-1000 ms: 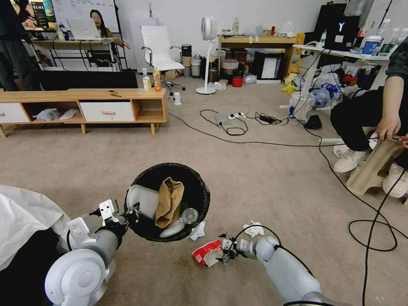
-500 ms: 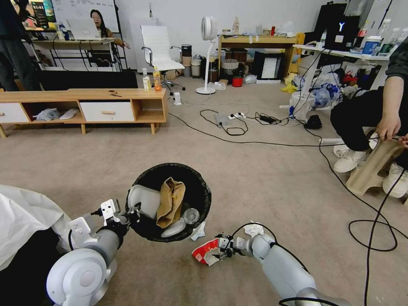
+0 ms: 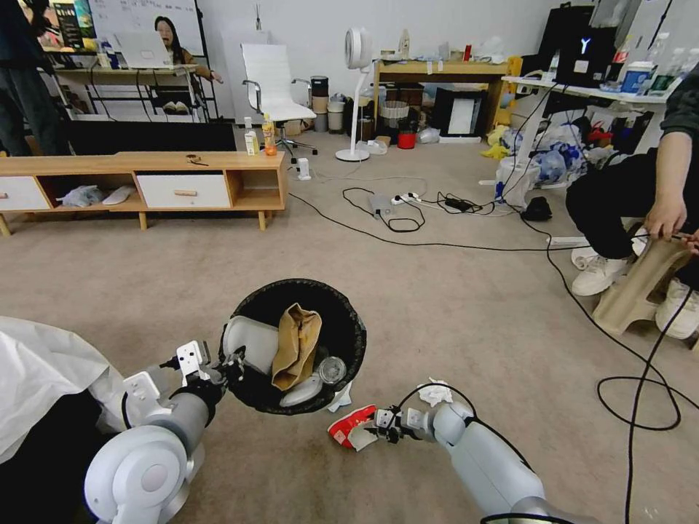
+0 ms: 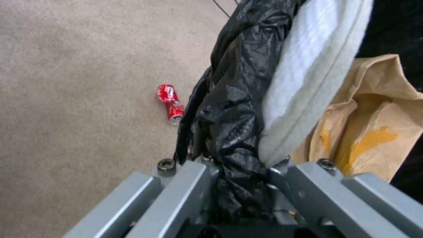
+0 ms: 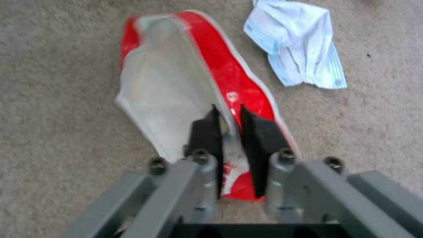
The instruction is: Pick up the trash bin and place the garbage on the floor into it.
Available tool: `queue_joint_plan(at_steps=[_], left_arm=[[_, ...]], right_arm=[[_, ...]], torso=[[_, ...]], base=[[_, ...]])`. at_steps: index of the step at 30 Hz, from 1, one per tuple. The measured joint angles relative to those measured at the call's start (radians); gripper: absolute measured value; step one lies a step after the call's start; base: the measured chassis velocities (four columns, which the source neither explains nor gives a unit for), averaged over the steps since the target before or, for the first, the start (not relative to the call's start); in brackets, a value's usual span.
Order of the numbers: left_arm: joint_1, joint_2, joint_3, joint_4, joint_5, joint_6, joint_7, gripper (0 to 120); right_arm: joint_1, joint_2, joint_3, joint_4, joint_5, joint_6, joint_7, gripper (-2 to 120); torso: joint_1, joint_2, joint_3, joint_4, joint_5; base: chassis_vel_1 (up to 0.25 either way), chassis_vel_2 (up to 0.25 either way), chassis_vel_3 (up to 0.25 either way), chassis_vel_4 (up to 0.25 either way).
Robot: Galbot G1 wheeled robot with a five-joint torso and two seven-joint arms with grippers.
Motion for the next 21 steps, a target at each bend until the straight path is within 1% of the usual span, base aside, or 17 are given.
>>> queue_joint_plan(at_steps=[1, 2, 3, 17, 19, 21], left_arm=[[0.0, 0.002, 0.0, 0.0, 0.0, 0.0, 0.0, 4], [0.0, 0.002, 0.0, 0.0, 0.0, 0.0, 0.0, 4], [-0.001, 0.002, 0.0, 0.0, 0.0, 0.0, 0.0, 4], [-0.004, 0.0, 0.003, 0.004, 0.0, -0.002, 0.001, 4], [-0.004, -0.001, 0.003, 0.005, 0.0, -0.002, 0.001, 4], [-0.003, -0.001, 0.002, 0.009, 0.0, -0.002, 0.001, 4]], right_arm=[[-0.003, 0.0, 0.0, 0.004, 0.007, 0.002, -0.003, 4], [-0.003, 0.0, 0.0, 0.004, 0.007, 0.002, -0.003, 4], [-0.005, 0.0, 0.0, 0.01, 0.014, 0.003, -0.006, 1], [-0.011, 0.007, -0.001, 0.021, 0.049, 0.013, -0.021, 0], [-0.013, 0.007, 0.001, 0.029, 0.056, 0.018, -0.023, 0], [-0.023, -0.004, 0.009, 0.073, 0.096, 0.025, -0.025, 0]], torso=[[0.0, 0.0, 0.0, 0.0, 0.0], [0.0, 0.0, 0.0, 0.0, 0.0], [0.0, 0.0, 0.0, 0.0, 0.0], [0.0, 0.0, 0.0, 0.0, 0.0], [0.0, 0.0, 0.0, 0.0001, 0.0], [0.0, 0.0, 0.0, 0.0001, 0.0001]], base=[[0.0, 0.0, 0.0, 0.0], [0.0, 0.0, 0.0, 0.0], [0.0, 0.0, 0.0, 0.0], [0.0, 0.0, 0.0, 0.0], [0.0, 0.0, 0.0, 0.0], [0.0, 0.0, 0.0, 0.0]])
